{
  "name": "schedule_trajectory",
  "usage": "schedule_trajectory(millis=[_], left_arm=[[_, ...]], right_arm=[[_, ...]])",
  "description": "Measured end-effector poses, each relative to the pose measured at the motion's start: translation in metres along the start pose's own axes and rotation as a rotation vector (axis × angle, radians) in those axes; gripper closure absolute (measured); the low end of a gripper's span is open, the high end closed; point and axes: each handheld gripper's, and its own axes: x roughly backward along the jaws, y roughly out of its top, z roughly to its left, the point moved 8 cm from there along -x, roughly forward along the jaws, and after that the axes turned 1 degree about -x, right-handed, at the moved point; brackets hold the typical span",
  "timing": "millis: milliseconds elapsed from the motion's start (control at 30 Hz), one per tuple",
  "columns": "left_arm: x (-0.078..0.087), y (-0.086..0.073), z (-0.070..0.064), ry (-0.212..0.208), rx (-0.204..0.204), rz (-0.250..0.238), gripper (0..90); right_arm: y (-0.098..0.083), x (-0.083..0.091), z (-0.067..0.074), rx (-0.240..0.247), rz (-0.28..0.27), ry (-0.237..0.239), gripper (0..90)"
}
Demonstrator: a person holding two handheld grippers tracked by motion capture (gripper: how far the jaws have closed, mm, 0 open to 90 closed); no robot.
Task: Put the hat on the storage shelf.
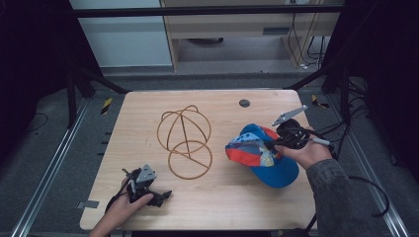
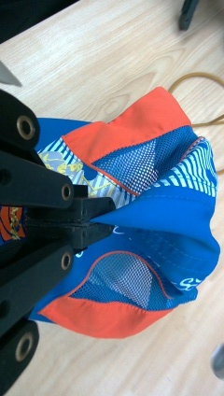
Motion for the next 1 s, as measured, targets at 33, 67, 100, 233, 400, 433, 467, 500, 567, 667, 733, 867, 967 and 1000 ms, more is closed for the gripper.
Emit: schedule_trajectory(millis=[33,67,100,233,400,433,467,500,567,667,733,867,967,1000], left_arm=[[0.000,0.000,0.000,0.000,0.001,0.000,0.0],[0.000,0.000,0.000,0.000,0.001,0.000,0.0],[0.000,0.000,0.000,0.000,0.000,0.000,0.0],[0.000,0.000,0.000,0.001,0.007,-0.006,0.0],[0.000,0.000,0.000,0.002,0.003,-0.006,0.0],[0.000,0.000,0.000,0.002,0.003,-0.006,0.0],[0.000,0.000,0.000,0.002,0.003,-0.006,0.0],[0.000,0.000,0.000,0.002,0.003,-0.006,0.0],[0.000,0.000,0.000,0.002,0.003,-0.006,0.0],[0.000,0.000,0.000,0.002,0.003,-0.006,0.0],[0.000,0.001,0.000,0.002,0.003,-0.006,0.0],[0.000,0.000,0.000,0.002,0.004,-0.005,0.0],[0.000,0.000,0.000,0.001,0.003,-0.002,0.0],[0.000,0.000,0.000,0.001,0.003,-0.002,0.0]], right_arm=[[0.000,0.000,0.000,0.000,0.000,0.000,89.8],[0.003,0.004,0.001,-0.001,-0.006,0.000,89.8],[0.005,0.008,0.001,0.001,-0.015,-0.002,89.8],[0.016,0.024,0.002,0.016,-0.050,-0.014,89.8],[0.033,0.046,0.002,0.041,-0.089,-0.039,89.8],[0.037,0.050,0.002,0.047,-0.097,-0.041,89.8],[0.046,0.060,0.002,0.051,-0.117,-0.051,89.8],[0.046,0.060,0.002,0.051,-0.117,-0.051,89.8],[0.053,0.067,0.003,0.057,-0.134,-0.055,89.8],[0.066,0.077,0.005,0.073,-0.154,-0.066,89.8],[0.073,0.082,0.007,0.081,-0.164,-0.071,89.8],[0.087,0.089,0.011,0.093,-0.197,-0.072,89.9],[0.097,0.092,0.016,0.102,-0.224,-0.072,89.8],[0.100,0.093,0.018,0.107,-0.231,-0.070,89.9]])
